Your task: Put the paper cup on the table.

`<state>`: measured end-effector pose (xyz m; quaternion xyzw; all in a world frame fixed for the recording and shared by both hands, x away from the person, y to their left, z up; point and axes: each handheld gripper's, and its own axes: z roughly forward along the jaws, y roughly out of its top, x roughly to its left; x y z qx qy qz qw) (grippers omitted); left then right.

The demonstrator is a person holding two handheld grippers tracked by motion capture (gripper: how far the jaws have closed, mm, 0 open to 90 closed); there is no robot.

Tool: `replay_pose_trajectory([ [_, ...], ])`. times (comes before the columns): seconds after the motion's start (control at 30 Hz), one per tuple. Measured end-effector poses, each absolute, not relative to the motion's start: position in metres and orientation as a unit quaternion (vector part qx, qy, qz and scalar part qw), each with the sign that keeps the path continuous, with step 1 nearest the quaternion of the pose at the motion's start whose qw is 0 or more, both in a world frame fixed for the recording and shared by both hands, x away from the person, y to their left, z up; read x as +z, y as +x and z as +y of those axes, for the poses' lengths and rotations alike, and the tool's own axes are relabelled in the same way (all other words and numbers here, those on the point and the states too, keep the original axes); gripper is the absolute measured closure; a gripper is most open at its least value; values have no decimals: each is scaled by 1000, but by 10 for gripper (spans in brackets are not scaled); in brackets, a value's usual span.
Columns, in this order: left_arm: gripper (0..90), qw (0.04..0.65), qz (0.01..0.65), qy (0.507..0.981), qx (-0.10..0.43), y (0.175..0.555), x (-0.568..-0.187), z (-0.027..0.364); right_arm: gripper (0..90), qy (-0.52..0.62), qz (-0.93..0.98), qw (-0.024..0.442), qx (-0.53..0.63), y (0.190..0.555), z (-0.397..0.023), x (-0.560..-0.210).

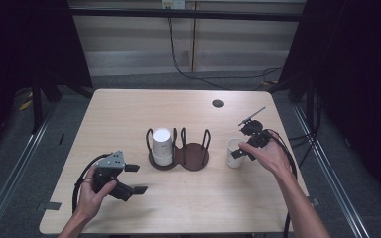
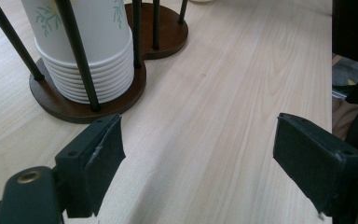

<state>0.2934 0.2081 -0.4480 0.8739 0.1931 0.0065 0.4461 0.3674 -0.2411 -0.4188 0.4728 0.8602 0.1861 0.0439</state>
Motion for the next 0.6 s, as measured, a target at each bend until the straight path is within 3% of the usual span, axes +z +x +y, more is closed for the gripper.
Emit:
replay_pose_trajectory([
  [0.6, 162, 436, 204, 877, 5, 295, -449, 212, 145, 470, 852, 42, 227, 361, -240, -413],
])
